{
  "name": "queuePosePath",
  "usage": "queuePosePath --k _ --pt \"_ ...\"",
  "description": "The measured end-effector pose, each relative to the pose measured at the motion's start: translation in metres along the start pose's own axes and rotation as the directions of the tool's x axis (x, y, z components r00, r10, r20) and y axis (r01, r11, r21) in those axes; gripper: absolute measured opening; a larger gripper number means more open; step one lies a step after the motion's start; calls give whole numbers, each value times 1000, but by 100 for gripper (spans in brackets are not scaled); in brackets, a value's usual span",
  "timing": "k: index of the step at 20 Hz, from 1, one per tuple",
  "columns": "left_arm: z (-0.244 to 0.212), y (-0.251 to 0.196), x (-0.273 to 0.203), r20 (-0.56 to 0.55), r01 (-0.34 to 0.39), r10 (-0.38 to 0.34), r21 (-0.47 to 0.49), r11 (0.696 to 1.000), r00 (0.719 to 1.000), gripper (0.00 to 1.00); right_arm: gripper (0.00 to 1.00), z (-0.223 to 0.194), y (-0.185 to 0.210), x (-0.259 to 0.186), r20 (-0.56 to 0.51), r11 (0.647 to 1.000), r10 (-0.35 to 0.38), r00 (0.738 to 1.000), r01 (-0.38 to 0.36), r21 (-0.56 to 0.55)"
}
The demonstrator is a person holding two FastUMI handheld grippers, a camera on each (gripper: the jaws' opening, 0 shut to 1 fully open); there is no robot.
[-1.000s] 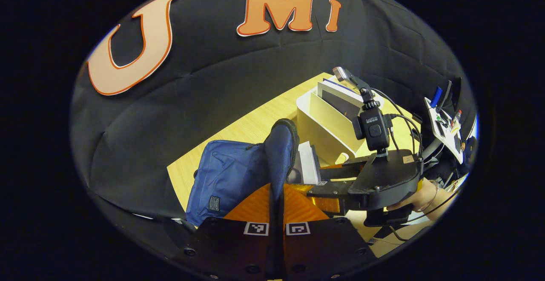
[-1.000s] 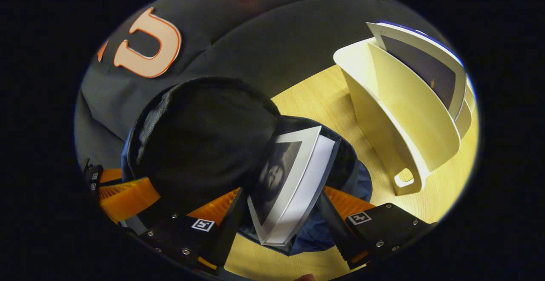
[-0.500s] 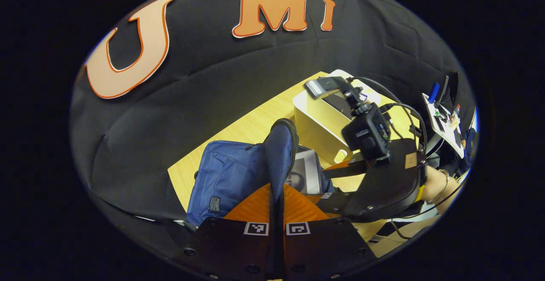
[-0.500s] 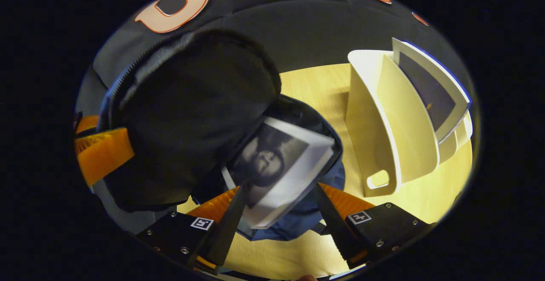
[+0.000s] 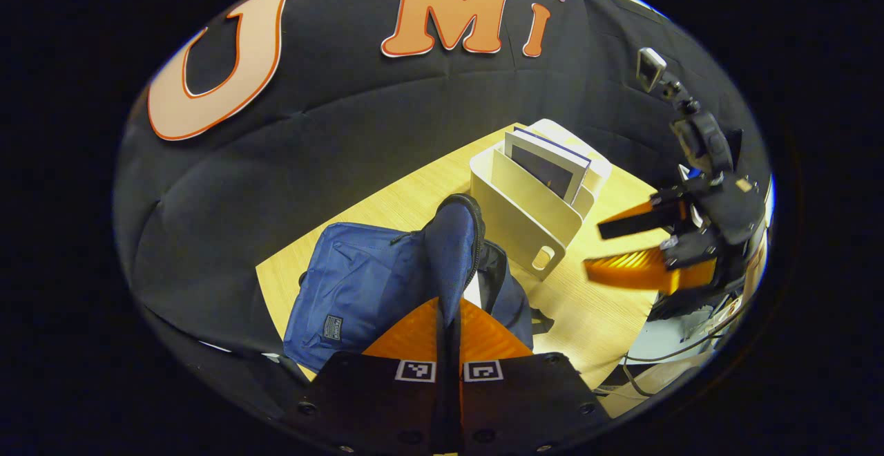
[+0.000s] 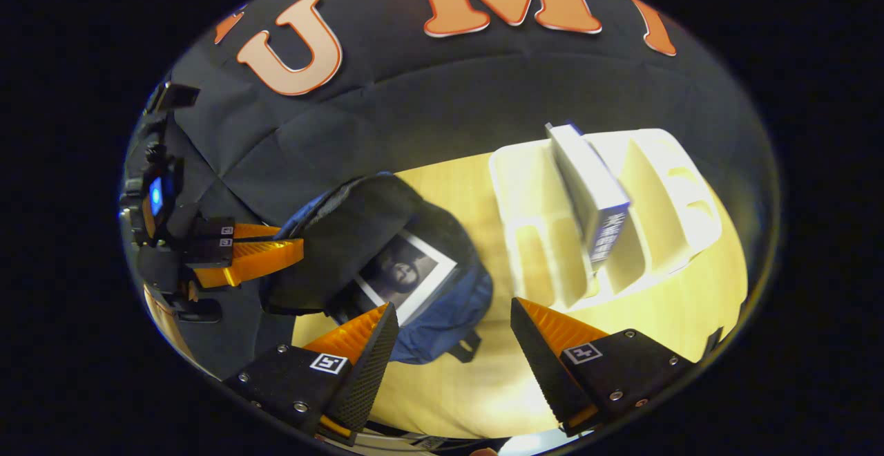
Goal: Open the schoolbag, grab two books from the bookshelf and put them into the schoolbag.
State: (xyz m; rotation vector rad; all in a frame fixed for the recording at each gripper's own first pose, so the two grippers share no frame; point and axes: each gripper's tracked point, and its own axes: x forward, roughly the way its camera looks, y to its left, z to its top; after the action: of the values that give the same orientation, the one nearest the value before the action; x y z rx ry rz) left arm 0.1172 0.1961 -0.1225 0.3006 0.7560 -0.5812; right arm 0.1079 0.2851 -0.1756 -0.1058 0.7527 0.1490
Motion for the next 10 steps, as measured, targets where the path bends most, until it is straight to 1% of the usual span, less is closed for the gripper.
queuePosePath --k 2,5,8,10 --pt "0 -2 2 3 -1 1 4 1000 1000 1 97 22 -22 -24 13 999 -39 999 39 -17" --pt "-4 -6 4 -3 8 -8 -5 1000 1000 1 97 72 -56 -47 36 989 -128 991 131 -62" --pt "-3 -5 10 -6 6 -6 1 1000 1000 1 97 121 -78 -48 -7 978 -184 983 182 -104" --pt "-5 -6 14 -1 10 -10 -19 1000 1000 1 98 144 -84 -32 -62 974 -195 979 186 -131"
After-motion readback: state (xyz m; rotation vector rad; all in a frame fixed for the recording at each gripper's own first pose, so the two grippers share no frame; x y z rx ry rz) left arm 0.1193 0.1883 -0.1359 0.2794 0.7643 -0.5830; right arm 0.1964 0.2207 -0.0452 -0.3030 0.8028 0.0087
